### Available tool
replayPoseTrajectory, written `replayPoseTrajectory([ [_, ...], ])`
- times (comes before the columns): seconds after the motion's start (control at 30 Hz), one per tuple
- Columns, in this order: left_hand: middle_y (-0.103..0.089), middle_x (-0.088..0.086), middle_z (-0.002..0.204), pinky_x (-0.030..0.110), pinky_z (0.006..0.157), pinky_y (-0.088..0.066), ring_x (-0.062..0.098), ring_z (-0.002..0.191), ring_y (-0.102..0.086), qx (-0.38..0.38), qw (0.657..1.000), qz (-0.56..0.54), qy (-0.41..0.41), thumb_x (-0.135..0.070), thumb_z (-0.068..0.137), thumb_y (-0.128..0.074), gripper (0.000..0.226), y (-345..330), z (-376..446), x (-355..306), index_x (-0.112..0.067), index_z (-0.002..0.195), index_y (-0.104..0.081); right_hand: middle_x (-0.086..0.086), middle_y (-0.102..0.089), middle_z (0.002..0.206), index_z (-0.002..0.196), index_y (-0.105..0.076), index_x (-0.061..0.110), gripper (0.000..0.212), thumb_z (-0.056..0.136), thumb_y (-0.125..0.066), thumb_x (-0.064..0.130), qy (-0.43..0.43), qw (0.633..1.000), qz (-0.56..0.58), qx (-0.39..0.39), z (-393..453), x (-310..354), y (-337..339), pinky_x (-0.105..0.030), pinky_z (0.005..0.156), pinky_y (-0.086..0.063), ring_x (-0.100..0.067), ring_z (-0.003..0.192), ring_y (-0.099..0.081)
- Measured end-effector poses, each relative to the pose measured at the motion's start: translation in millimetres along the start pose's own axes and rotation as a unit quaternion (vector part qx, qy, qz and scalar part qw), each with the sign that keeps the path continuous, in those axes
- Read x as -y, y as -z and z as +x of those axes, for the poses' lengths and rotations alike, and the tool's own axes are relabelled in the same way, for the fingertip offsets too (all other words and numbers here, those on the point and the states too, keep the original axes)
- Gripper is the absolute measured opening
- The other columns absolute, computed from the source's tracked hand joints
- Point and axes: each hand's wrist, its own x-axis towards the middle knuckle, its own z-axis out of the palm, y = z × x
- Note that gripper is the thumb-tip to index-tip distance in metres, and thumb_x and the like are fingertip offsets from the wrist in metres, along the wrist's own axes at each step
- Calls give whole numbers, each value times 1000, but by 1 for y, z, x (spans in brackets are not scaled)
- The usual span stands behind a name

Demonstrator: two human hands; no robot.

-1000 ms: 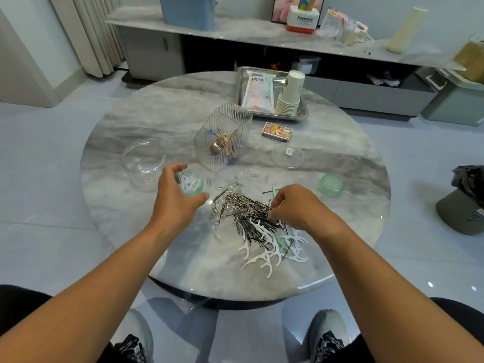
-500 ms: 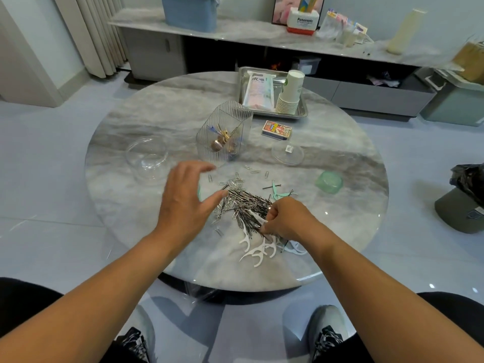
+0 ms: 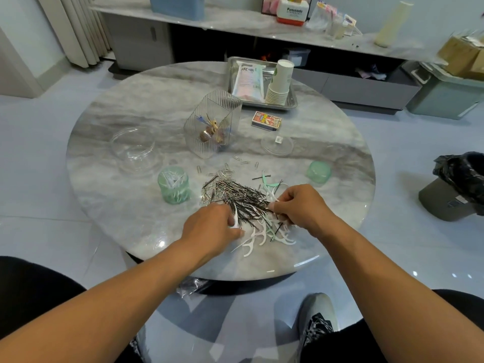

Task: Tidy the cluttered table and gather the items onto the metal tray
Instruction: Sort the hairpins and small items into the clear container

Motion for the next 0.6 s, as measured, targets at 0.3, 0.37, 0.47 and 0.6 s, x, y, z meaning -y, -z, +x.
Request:
replayPoseTrajectory([
  [0.3,-67,-4,72,27,57,-42,10,60,-57,1,981,-179,68,-30,90,-75,17,18,19,8,-21,79,-66,-7,-62,62,83,-70,6,17,86,-82,18,-87,976,165,109,-8,4,1,-20,46,-40,-12,50,-49],
  [0.37,-73,6,76,27,55,-52,10,55,-60,29,928,-359,98,-18,94,-71,11,21,19,1,-12,86,-67,-1,-63,61,80,-70,10,15,88,-80,19,-89,964,210,137,-8,8,-2,-17,47,-42,-7,51,-53],
  [0.47,-77,11,82,24,62,-60,14,65,-71,95,826,-538,137,-6,98,-63,2,24,13,-12,-5,100,-64,1,-66,65,81,-70,13,13,90,-77,20,-78,950,242,181,-13,13,-7,-17,48,-43,-6,56,-58],
  [0.6,-76,18,92,24,64,-61,20,76,-76,128,765,-611,158,5,97,-58,14,32,11,-16,-3,108,-63,-10,-76,83,97,-66,7,11,95,-71,16,-31,957,233,169,-17,18,-9,-24,60,-58,-15,69,-73],
])
